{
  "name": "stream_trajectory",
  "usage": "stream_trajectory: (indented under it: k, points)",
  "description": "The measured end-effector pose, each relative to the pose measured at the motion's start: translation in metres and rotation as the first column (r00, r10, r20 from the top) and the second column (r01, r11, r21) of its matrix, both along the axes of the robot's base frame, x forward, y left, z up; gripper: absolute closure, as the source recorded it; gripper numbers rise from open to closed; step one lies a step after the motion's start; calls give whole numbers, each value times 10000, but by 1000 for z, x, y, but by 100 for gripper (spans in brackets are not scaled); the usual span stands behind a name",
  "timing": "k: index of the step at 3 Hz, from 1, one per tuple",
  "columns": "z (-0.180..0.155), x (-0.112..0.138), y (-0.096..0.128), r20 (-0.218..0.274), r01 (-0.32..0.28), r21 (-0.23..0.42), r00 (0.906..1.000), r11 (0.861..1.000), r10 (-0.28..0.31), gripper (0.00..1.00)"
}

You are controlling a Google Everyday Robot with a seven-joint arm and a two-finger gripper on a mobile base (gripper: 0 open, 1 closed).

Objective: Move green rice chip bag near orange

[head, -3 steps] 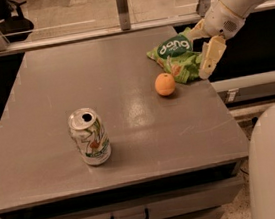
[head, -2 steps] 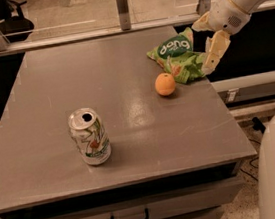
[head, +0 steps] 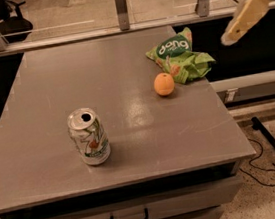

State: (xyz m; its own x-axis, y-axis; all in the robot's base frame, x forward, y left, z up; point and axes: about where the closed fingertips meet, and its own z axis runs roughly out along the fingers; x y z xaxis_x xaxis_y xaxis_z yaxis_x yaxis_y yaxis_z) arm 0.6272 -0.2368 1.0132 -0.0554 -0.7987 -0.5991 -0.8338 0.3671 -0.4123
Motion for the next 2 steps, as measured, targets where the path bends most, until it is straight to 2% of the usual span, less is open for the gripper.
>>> stream_trajectory:
  k: [1,2]
  points:
    - [69,-61,-1,1925,521,32,9799,9986,-517,0]
    - [103,-87,-22,2889,1369,40,9482,9906,-1322,0]
